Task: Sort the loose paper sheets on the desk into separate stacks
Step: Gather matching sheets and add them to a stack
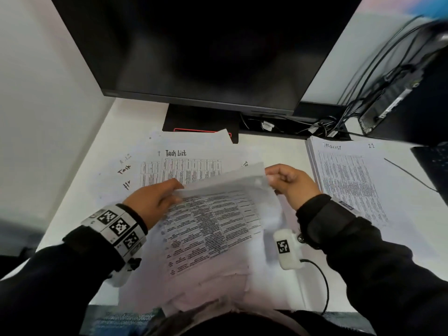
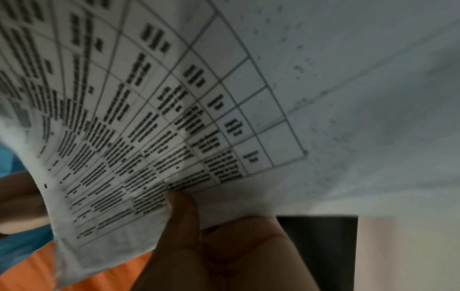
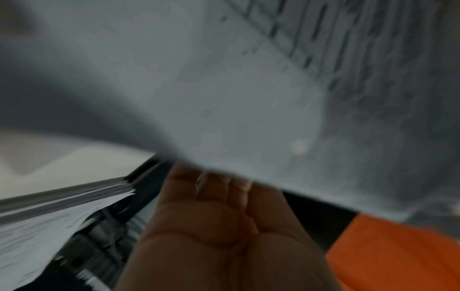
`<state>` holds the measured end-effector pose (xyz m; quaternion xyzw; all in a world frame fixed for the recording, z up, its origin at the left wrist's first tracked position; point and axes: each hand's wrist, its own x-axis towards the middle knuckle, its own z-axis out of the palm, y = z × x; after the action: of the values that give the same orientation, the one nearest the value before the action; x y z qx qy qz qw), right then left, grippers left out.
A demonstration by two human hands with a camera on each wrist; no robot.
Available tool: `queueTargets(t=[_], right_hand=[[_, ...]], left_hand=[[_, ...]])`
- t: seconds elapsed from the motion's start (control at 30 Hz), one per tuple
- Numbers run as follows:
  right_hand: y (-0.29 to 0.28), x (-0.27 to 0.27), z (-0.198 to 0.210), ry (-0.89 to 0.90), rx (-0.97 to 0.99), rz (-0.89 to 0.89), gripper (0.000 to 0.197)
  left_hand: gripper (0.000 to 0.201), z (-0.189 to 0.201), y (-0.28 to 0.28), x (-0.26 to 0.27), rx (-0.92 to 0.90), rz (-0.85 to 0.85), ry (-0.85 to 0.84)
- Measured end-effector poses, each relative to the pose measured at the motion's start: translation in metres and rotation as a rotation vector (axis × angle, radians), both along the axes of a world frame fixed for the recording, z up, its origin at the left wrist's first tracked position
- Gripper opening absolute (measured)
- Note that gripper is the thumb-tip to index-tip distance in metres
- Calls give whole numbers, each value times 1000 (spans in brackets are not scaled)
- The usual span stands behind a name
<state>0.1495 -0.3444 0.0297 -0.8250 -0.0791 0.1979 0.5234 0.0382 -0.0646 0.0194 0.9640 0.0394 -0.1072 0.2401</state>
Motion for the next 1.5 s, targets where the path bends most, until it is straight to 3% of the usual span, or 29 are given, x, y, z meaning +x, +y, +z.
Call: queueTargets(t=[0.13,0.2,0.27,0.33,0.43,0.53,0.67,0.73,0.8,1.0,1.07,1.2,1.3,1.43,1.5], right_hand=[[-27,21,-27,79,-368,-213,27],[-34,21,-38,130,-502,-193,38],[-36,19,-44,154,-523,-183,42],[-35,17,-45,145,-535,-186,38],[-36,19,-47,142,-430,-217,32],[-35,19,-42,140,-229,-299,27],[-32,22,-47,280,-68,-540,21],[-31,22,-54,339,-107,-605,33],[-28,21,-61,419,-25,-656,44],[-37,17,-71,433,-42,-653,60],[-40,16,-66,383,-11,-643,52],[-36,19,-45,159,-241,-517,33],[-30,25,-37,113,-191,-464,21],[-24,28,-24,89,-163,-367,23],[-19,30,-18,85,-160,-297,23]], left_hand=[[30,-8,7,-5,-133,224,20],[26,-14,14,-6,-134,416,64],[17,-21,23,-6,-130,592,86],[25,-27,28,-8,-165,719,114],[41,-31,21,-10,-158,772,192],[35,-32,7,-9,-249,787,215],[37,-44,-5,-7,-370,778,189],[43,-43,-13,-7,-429,796,155],[55,-39,-19,-6,-466,805,142],[57,-32,-14,-5,-393,676,173],[57,-28,-9,-5,-390,698,135],[37,-24,4,-5,-395,711,59],[26,-25,11,-5,-396,677,66],[25,-27,20,-6,-443,590,137],[45,-26,20,-6,-461,540,184]])
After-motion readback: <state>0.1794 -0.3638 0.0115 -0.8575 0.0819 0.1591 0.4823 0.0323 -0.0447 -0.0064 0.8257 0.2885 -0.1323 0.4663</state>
